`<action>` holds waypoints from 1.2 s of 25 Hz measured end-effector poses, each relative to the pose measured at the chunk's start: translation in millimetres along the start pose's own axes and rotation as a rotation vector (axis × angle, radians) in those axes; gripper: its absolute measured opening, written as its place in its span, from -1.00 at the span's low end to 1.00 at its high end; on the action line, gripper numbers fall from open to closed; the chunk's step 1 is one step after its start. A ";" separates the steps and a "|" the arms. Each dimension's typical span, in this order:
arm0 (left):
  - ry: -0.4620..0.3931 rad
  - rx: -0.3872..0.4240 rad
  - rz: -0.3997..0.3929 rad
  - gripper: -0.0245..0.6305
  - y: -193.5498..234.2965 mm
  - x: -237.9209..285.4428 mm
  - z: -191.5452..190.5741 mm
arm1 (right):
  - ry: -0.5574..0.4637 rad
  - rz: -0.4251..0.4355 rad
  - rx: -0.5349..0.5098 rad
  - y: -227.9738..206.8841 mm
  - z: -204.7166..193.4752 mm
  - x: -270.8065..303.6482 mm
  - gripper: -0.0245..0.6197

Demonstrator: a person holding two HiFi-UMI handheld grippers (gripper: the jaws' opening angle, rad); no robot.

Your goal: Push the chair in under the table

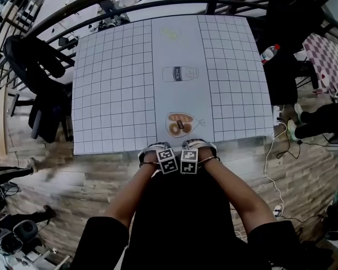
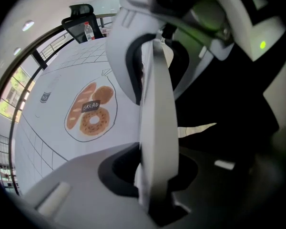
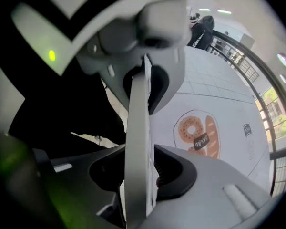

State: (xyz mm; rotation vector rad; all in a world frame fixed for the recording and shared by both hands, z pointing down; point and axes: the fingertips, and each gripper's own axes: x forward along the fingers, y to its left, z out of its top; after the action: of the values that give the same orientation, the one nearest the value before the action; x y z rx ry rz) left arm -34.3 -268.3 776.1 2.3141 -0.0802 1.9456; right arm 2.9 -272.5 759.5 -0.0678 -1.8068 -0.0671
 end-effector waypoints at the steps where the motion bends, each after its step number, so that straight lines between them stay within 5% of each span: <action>1: -0.002 -0.004 0.001 -0.65 1.2 -2.0 1.0 | -0.037 -0.002 0.025 -4.4 5.9 -7.7 -0.49; 14: -0.261 -0.169 0.143 -0.53 -1.6 -73.0 24.9 | -0.248 -0.075 0.206 -15.6 28.4 -73.2 -0.36; 23: -0.510 -0.422 0.214 -0.52 16.3 -143.7 20.7 | -0.683 -0.176 0.663 -56.4 35.5 -177.4 -0.36; 30: -0.756 -0.579 0.374 -0.54 46.1 -224.5 30.9 | -0.857 -0.349 0.771 -61.0 43.8 -245.0 -0.36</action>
State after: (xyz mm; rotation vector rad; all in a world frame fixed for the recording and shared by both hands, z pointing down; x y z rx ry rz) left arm -48.4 -325.6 552.6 2.5374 -1.0373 0.8300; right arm 13.0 -332.2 510.5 0.8864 -2.5499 0.4792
